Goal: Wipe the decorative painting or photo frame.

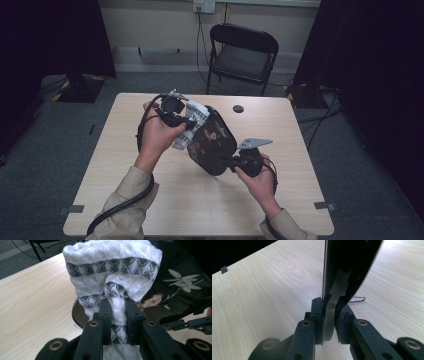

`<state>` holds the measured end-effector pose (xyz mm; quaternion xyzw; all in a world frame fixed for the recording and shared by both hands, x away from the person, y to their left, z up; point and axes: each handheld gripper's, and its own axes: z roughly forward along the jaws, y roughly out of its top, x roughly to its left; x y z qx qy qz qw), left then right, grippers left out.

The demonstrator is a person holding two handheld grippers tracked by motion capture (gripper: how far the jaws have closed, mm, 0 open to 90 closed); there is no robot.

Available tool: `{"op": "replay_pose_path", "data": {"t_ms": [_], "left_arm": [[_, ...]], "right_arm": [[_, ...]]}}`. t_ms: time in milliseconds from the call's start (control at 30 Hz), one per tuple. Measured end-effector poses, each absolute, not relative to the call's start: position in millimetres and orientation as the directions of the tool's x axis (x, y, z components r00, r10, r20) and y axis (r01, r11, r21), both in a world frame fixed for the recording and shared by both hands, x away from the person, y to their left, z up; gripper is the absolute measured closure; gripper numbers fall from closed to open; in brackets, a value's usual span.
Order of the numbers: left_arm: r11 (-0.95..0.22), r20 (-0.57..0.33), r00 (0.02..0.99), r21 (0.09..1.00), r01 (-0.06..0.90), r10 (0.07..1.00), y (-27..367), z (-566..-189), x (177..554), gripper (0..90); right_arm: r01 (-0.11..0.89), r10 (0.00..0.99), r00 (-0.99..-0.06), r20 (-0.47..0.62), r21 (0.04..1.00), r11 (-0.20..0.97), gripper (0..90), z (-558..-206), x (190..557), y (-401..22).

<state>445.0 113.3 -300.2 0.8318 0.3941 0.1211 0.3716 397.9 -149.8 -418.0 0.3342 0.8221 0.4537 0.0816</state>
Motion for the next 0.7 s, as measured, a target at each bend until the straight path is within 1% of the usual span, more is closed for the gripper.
{"op": "replay_pose_path", "data": {"t_ms": [267, 700], "left_arm": [[-0.421, -0.104, 0.658, 0.691, 0.587, 0.746, 111, -320, 445, 78.0], [-0.426, -0.138, 0.652, 0.653, 0.626, 0.746, 113, -365, 441, 78.0]], "right_arm": [[0.476, 0.625, -0.762, 0.168, 0.800, 0.365, 79.2, -418, 398, -149], [0.475, 0.626, -0.762, 0.169, 0.802, 0.362, 79.1, -418, 398, -149]]}}
